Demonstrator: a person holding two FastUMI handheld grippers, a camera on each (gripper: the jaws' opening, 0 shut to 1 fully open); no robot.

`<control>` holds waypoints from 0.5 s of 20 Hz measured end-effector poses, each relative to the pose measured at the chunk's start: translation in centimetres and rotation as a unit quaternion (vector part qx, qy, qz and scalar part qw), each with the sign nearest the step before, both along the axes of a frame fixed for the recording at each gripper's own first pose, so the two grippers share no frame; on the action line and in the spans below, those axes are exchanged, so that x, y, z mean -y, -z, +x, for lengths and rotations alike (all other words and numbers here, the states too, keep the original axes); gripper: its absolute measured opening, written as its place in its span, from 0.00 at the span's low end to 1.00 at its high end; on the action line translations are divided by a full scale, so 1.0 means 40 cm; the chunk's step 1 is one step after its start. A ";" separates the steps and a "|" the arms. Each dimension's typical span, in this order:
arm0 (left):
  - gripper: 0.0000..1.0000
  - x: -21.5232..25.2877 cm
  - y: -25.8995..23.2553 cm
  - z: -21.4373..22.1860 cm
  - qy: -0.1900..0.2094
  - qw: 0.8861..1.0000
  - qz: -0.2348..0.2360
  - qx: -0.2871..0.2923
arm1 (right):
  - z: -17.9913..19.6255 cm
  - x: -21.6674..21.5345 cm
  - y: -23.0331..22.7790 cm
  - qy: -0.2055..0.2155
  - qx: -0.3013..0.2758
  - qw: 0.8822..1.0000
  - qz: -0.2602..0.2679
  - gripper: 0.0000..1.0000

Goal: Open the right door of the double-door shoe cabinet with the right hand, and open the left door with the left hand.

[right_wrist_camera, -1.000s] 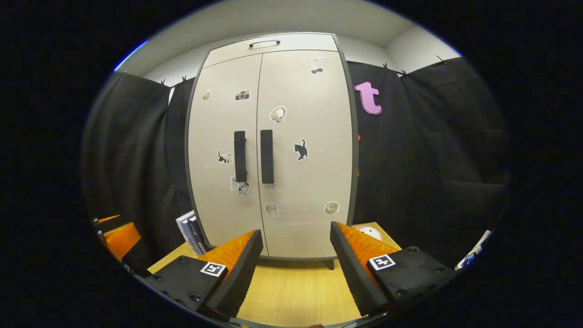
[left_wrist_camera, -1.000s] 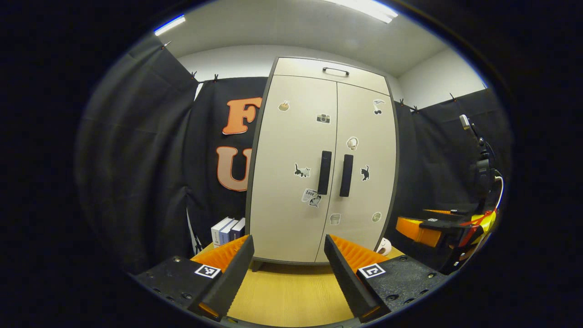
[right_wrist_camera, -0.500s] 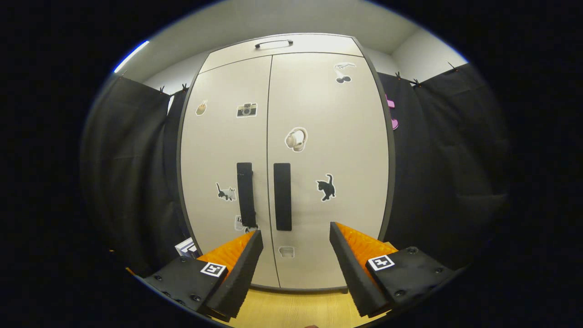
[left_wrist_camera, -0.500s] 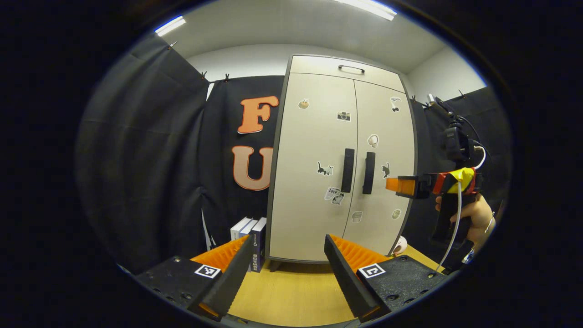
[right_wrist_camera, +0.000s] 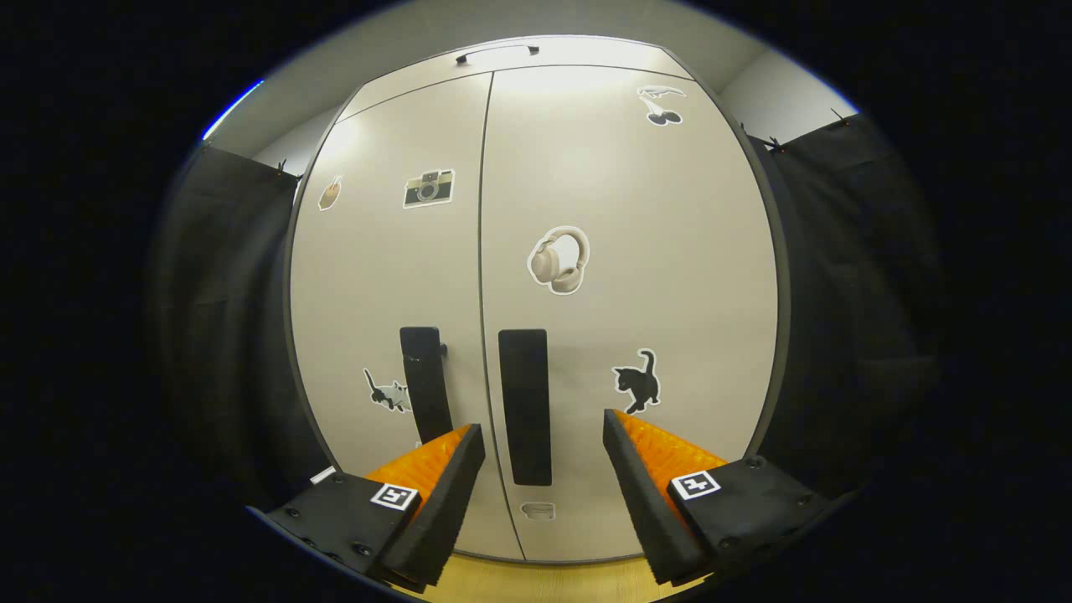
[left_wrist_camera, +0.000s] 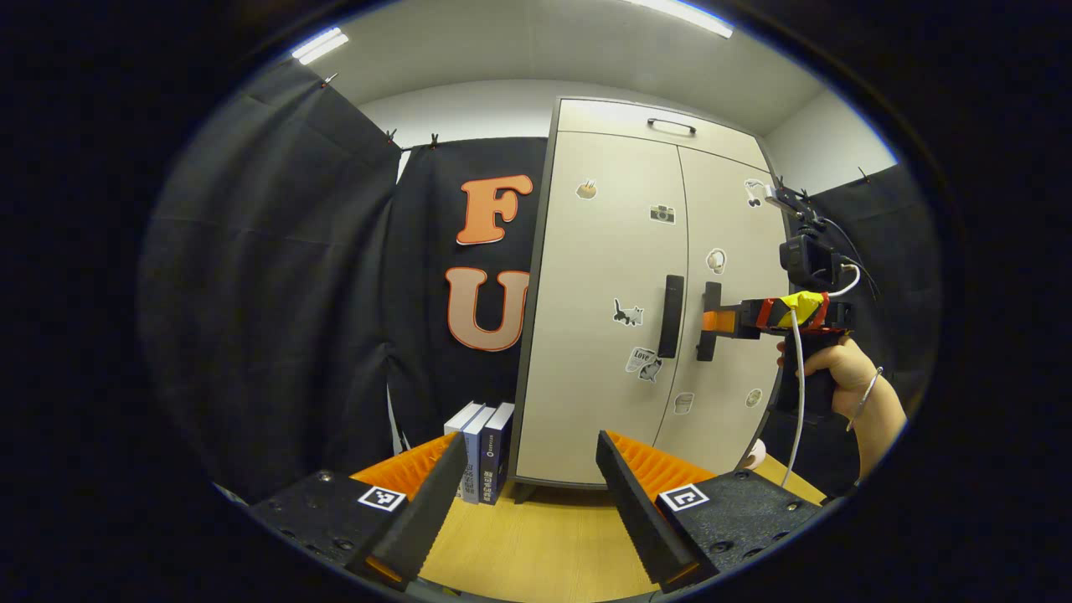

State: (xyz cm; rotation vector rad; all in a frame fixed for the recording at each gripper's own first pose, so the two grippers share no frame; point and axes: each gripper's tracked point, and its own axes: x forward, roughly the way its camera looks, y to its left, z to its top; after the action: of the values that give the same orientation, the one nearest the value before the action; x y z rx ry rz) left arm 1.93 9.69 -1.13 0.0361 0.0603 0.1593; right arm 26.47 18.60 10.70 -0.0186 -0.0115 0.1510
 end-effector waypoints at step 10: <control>0.95 -0.010 0.013 0.022 -0.009 1.000 -0.006 0.000 | 0.093 -0.035 0.043 0.004 -0.034 0.999 0.003 0.48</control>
State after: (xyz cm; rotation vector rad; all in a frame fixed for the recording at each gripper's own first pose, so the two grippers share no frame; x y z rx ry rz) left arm 2.79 10.09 -1.63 0.0236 0.0623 0.1767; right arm 30.19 20.02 8.97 -0.0084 0.0562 0.1441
